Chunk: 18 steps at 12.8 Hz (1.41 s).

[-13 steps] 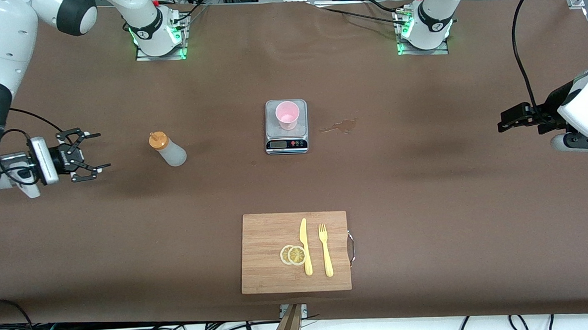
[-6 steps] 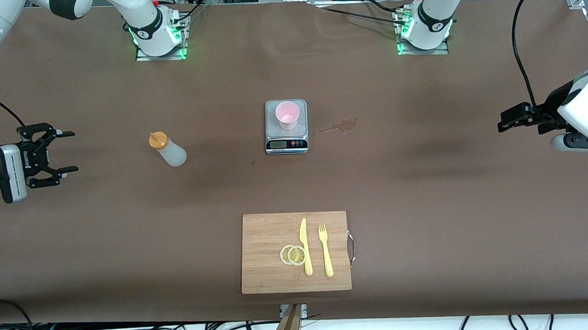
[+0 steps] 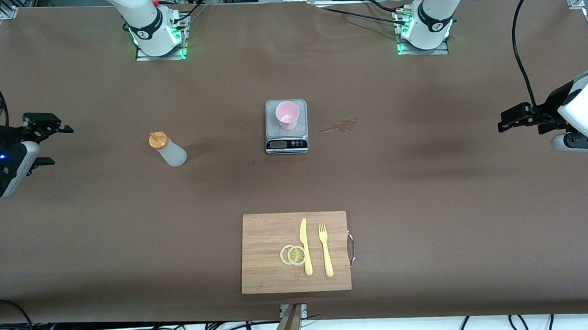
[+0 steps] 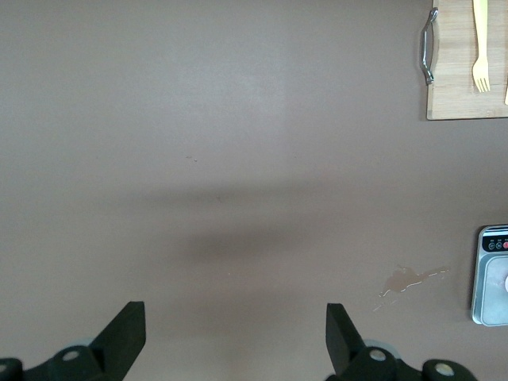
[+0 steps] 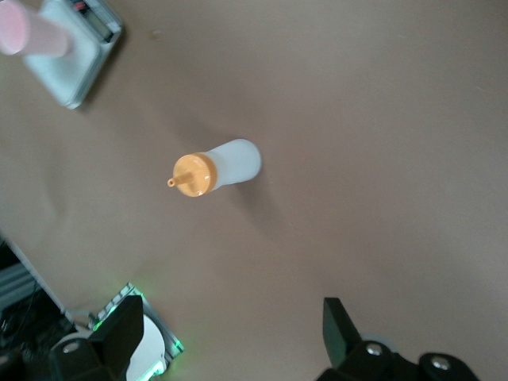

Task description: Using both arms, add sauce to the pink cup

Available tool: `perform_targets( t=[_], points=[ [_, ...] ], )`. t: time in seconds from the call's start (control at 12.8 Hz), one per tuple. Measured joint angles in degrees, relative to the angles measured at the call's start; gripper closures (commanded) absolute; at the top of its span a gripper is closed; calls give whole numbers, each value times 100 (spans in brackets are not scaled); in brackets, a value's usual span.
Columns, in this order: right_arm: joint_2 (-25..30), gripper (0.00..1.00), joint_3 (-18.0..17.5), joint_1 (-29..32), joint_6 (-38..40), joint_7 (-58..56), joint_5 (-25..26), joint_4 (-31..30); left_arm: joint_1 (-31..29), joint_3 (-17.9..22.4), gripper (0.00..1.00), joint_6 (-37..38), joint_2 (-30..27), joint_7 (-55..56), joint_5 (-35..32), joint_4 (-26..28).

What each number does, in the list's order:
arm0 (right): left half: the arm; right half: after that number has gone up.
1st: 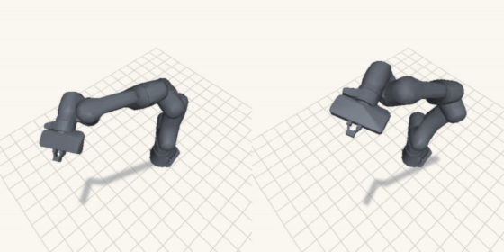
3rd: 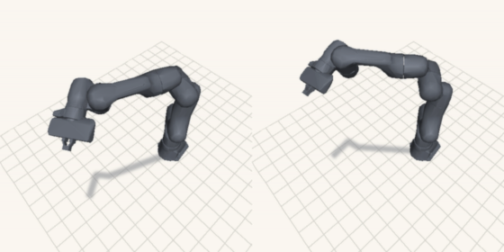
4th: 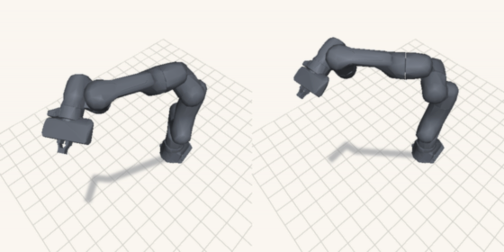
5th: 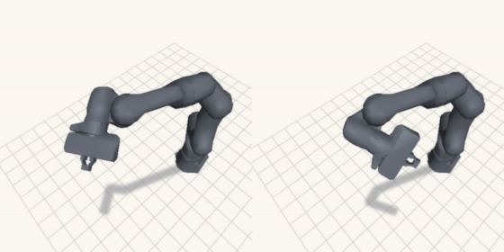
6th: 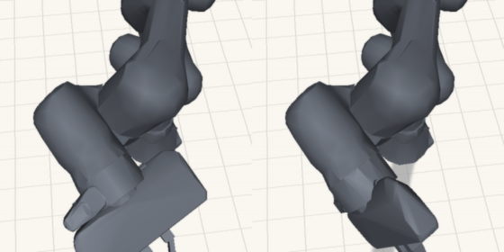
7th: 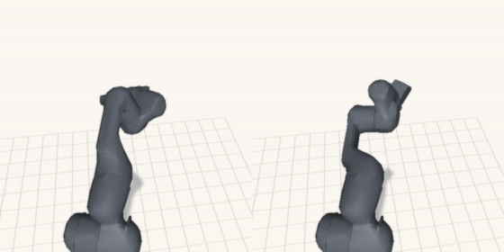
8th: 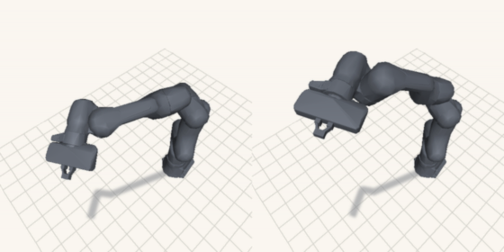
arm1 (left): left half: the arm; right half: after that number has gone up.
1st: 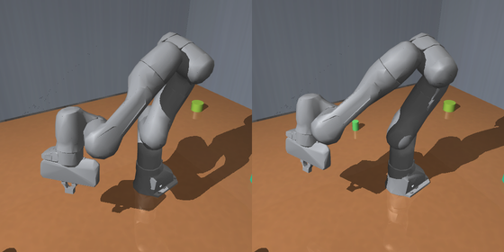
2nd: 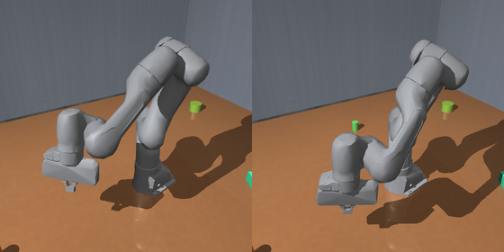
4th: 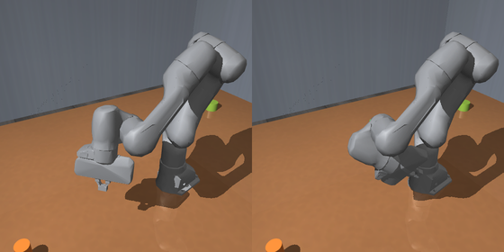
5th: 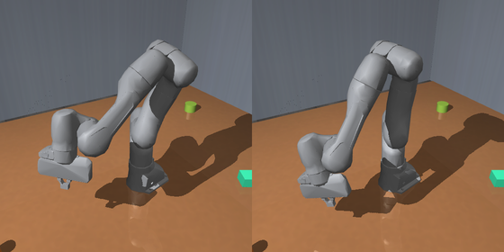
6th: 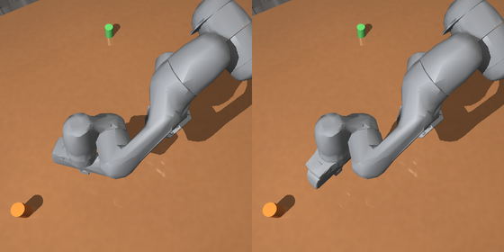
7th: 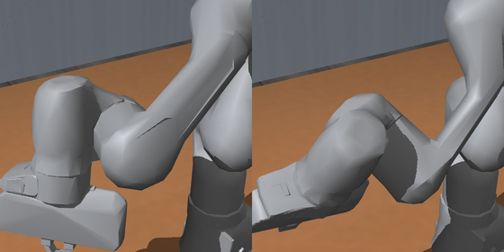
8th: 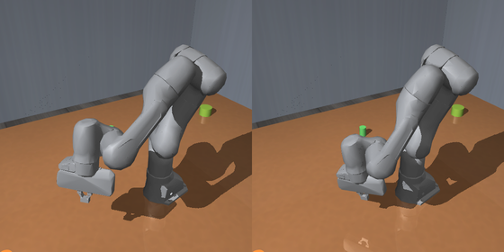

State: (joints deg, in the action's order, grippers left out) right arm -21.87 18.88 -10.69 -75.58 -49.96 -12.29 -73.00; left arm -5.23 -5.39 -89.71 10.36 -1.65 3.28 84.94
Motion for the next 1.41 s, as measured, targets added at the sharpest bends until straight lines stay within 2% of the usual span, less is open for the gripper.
perform_targets(
  t=[0.08, 0.16, 0.47, 0.7, 0.94, 1.17, 1.41],
  points=[
    [302, 0, -463, 229, -252, 519, 341, -331, 0, 0, 0, 0, 0, 0, 0, 0],
    [563, 0, -708, 354, -441, 993, 540, -645, 0, 0, 0, 0, 0, 0, 0, 0],
    [1563, 0, -996, 452, -1100, 3398, 949, -2041, 0, 0, 0, 0, 0, 0, 0, 0],
    [2074, 0, -1052, 701, -1287, 3889, 873, -2773, -1, 2, 0, 0, 0, 0, 0, 0],
    [2162, 0, -1054, 849, -2001, 3894, 811, -2963, -1, 2, 0, 0, 1, 0, 0, 0],
    [2218, 0, -1056, 885, -2338, 3960, 807, -2958, -1, 2, 0, 0, 1, 0, 0, 0],
    [2330, 0, -1109, 897, -2331, 4934, 811, -2958, -1, 2, 0, 0, 1, 0, 0, 0]
  ],
)
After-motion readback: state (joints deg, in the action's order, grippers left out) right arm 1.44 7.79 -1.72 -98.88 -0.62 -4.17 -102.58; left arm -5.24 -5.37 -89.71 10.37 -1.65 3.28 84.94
